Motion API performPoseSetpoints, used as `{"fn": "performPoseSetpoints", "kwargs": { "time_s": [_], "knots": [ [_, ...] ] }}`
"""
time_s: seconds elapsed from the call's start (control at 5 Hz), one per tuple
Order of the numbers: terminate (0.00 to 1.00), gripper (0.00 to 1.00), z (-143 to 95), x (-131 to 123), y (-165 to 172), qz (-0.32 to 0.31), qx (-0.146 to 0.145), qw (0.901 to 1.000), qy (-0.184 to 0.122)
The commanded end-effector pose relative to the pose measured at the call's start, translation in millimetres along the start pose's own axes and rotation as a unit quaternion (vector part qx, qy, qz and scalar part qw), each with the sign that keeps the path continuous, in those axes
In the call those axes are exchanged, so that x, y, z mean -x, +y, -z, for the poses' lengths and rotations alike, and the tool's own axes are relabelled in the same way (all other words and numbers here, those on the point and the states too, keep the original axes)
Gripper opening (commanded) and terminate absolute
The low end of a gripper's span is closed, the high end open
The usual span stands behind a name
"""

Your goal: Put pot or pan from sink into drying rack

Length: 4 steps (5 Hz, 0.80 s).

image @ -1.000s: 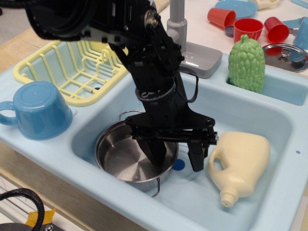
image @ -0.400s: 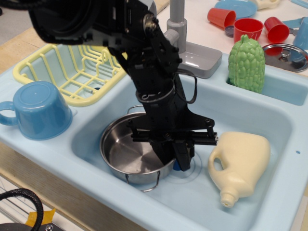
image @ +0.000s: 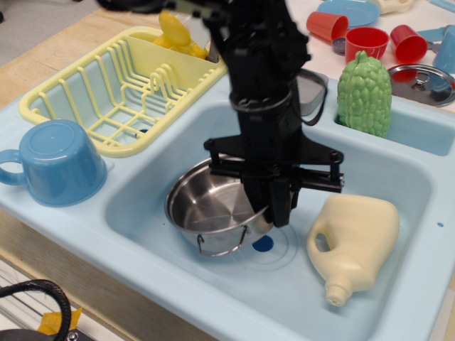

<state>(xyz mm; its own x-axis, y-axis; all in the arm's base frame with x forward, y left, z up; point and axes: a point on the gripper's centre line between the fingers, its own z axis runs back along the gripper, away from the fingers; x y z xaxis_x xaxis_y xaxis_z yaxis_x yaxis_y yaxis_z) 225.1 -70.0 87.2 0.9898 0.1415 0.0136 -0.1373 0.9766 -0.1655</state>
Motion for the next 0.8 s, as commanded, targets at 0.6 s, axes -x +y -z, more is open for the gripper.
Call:
{"fn": "performPoseSetpoints", "kwargs": {
  "time_s": [0.6],
  "knots": [
    [0.0,0.0,-80.5,-1.5,4.1,-0.008,-0.09,0.9892,-0.116]
  ]
}}
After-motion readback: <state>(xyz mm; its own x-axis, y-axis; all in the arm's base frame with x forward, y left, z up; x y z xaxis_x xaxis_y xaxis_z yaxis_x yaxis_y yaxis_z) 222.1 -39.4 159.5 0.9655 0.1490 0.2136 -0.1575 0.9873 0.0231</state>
